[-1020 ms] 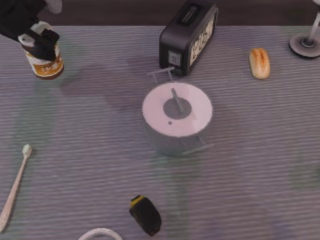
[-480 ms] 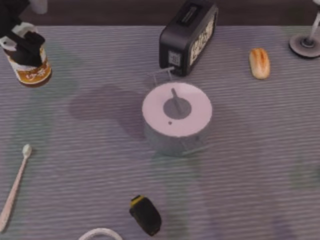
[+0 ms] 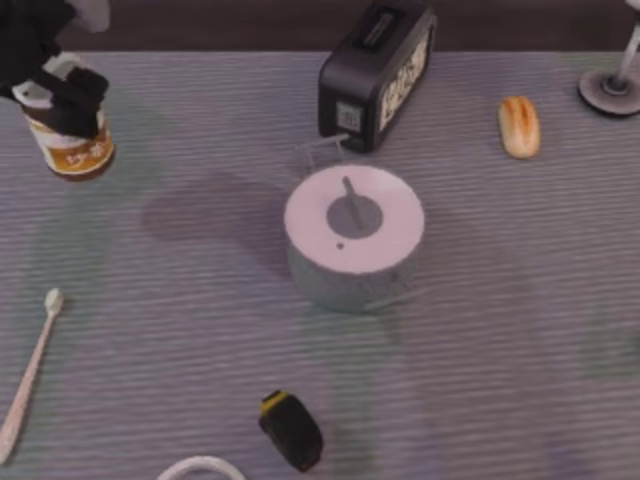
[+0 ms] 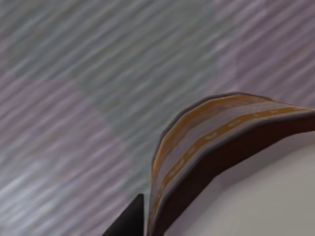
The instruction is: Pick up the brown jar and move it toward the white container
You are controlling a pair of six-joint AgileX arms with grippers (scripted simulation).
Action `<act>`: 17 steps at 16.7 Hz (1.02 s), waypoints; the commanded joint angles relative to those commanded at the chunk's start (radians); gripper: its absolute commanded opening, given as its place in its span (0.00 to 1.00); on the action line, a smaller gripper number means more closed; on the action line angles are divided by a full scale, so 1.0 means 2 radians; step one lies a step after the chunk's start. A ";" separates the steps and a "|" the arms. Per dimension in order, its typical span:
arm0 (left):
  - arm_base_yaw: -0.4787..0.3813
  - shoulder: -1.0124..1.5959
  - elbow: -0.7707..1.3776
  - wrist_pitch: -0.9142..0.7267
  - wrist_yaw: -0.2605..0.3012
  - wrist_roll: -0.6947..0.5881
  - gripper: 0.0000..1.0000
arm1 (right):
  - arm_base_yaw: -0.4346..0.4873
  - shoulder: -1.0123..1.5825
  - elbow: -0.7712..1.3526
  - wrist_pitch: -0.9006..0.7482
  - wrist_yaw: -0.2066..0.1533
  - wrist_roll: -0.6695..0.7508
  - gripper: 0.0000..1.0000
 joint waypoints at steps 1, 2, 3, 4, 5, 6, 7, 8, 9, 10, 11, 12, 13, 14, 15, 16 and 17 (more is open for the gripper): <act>-0.009 -0.005 -0.013 0.009 -0.008 -0.027 0.00 | 0.000 0.000 0.000 0.000 0.000 0.000 1.00; -0.020 -0.010 -0.028 0.018 -0.017 -0.059 0.00 | 0.000 0.000 0.000 0.000 0.000 0.000 1.00; -0.031 -0.016 -0.045 0.029 -0.026 -0.095 0.00 | 0.000 0.000 0.000 0.000 0.000 0.000 1.00; -0.044 -0.023 -0.063 0.040 -0.037 -0.134 0.00 | 0.000 0.000 0.000 0.000 0.000 0.000 1.00; -0.056 -0.031 -0.082 0.053 -0.048 -0.175 0.00 | 0.000 0.000 0.000 0.000 0.000 0.000 1.00; -0.070 -0.039 -0.101 0.065 -0.059 -0.216 0.00 | 0.000 0.000 0.000 0.000 0.000 0.000 1.00; -0.083 -0.046 -0.120 0.077 -0.071 -0.258 0.00 | 0.000 0.000 0.000 0.000 0.000 0.000 1.00; -0.095 -0.054 -0.139 0.090 -0.082 -0.297 0.00 | 0.000 0.000 0.000 0.000 0.000 0.000 1.00; -0.107 -0.062 -0.158 0.102 -0.092 -0.334 0.00 | 0.000 0.000 0.000 0.000 0.000 0.000 1.00; -0.119 -0.070 -0.175 0.113 -0.102 -0.366 0.00 | 0.000 0.000 0.000 0.000 0.000 0.000 1.00; -0.129 -0.077 -0.191 0.123 -0.111 -0.393 0.00 | 0.000 0.000 0.000 0.000 0.000 0.000 1.00; -0.138 -0.083 -0.204 0.132 -0.119 -0.414 0.00 | 0.000 0.000 0.000 0.000 0.000 0.000 1.00; -0.145 -0.087 -0.215 0.139 -0.125 -0.430 0.00 | 0.000 0.000 0.000 0.000 0.000 0.000 1.00; -0.149 -0.091 -0.222 0.144 -0.129 -0.441 0.00 | 0.000 0.000 0.000 0.000 0.000 0.000 1.00; -0.152 -0.093 -0.226 0.146 -0.132 -0.446 0.00 | 0.000 0.000 0.000 0.000 0.000 0.000 1.00; -0.152 -0.093 -0.226 0.147 -0.132 -0.447 0.00 | 0.000 0.000 0.000 0.000 0.000 0.000 1.00; -0.152 -0.093 -0.226 0.147 -0.132 -0.447 0.00 | 0.000 0.000 0.000 0.000 0.000 0.000 1.00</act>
